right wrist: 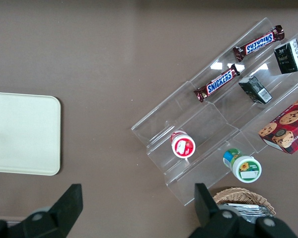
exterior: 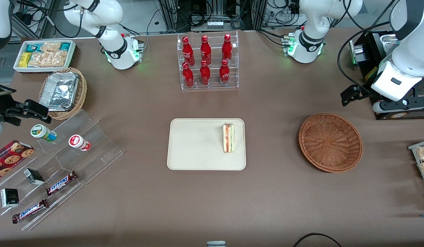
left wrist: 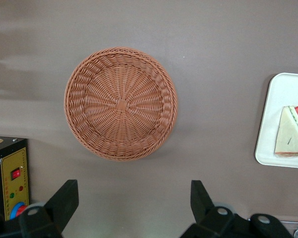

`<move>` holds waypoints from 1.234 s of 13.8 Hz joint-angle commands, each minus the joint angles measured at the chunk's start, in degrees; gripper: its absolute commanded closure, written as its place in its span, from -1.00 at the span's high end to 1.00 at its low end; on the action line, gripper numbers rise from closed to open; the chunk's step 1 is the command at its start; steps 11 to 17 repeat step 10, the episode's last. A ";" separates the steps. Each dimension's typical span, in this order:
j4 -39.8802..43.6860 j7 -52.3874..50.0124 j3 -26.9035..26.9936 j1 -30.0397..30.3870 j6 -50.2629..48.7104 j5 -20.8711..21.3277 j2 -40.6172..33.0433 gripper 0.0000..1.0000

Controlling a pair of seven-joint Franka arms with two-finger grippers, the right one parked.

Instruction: Place sandwich from basket to tray

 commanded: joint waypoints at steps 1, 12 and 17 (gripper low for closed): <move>2.10 0.71 -3.23 3.75 -0.72 0.36 0.00 1.00; 5.26 0.36 -15.12 13.00 -3.98 0.62 0.52 1.00; 5.26 0.36 -15.12 13.00 -3.98 0.62 0.52 1.00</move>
